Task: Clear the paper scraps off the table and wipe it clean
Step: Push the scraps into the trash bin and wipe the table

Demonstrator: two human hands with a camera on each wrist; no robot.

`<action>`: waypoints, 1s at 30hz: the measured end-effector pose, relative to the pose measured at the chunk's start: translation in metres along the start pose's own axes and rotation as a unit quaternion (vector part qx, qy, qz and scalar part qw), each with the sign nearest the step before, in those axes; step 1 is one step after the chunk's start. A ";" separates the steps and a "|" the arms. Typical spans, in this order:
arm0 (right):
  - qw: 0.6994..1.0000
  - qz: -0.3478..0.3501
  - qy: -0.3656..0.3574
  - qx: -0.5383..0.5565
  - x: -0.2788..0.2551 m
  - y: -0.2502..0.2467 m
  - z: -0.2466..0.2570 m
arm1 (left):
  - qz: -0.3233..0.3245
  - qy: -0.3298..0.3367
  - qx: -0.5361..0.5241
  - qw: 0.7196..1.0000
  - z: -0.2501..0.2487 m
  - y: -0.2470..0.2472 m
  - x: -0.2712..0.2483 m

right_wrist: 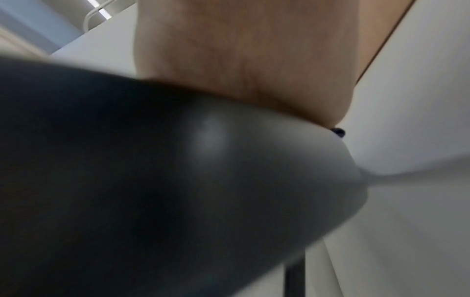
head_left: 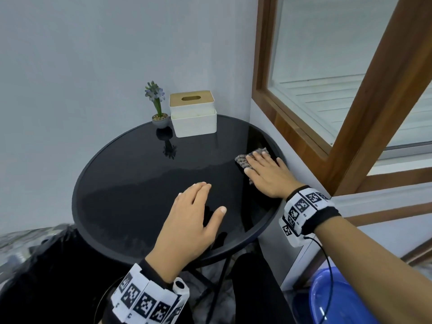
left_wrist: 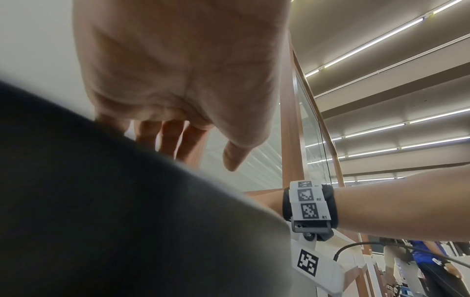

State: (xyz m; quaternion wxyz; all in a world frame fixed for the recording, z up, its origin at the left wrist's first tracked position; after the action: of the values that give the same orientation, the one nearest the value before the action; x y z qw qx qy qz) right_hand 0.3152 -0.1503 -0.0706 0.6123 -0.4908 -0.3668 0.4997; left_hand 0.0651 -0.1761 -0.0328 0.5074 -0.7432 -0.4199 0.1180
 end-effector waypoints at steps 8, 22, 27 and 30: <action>0.995 -0.076 -0.056 0.023 0.002 -0.009 0.010 | -0.007 -0.004 0.014 1.000 0.002 -0.026 0.013; 0.999 -0.031 -0.022 -0.020 0.007 -0.002 0.006 | -0.010 0.022 0.059 0.998 0.005 -0.053 0.033; 0.997 -0.057 -0.047 0.007 -0.006 -0.014 0.017 | -0.010 0.013 0.088 0.996 0.019 -0.068 0.050; 0.994 -0.073 -0.079 -0.005 -0.015 -0.031 0.041 | -0.014 0.012 0.091 0.996 0.022 -0.074 0.062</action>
State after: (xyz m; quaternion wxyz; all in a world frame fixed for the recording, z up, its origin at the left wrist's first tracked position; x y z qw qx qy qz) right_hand 0.2814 -0.1563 -0.0296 0.6139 -0.4250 -0.4511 0.4889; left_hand 0.0529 -0.1053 0.0357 0.5795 -0.6893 -0.4115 0.1401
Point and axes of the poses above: each hand's wrist, its own x-axis towards the middle knuckle, its own y-axis out of the palm, z = x × y, the point moved 6 cm from there along x, towards the middle knuckle, and after that the axes turned 1 degree about -y, right-handed, at the moved point
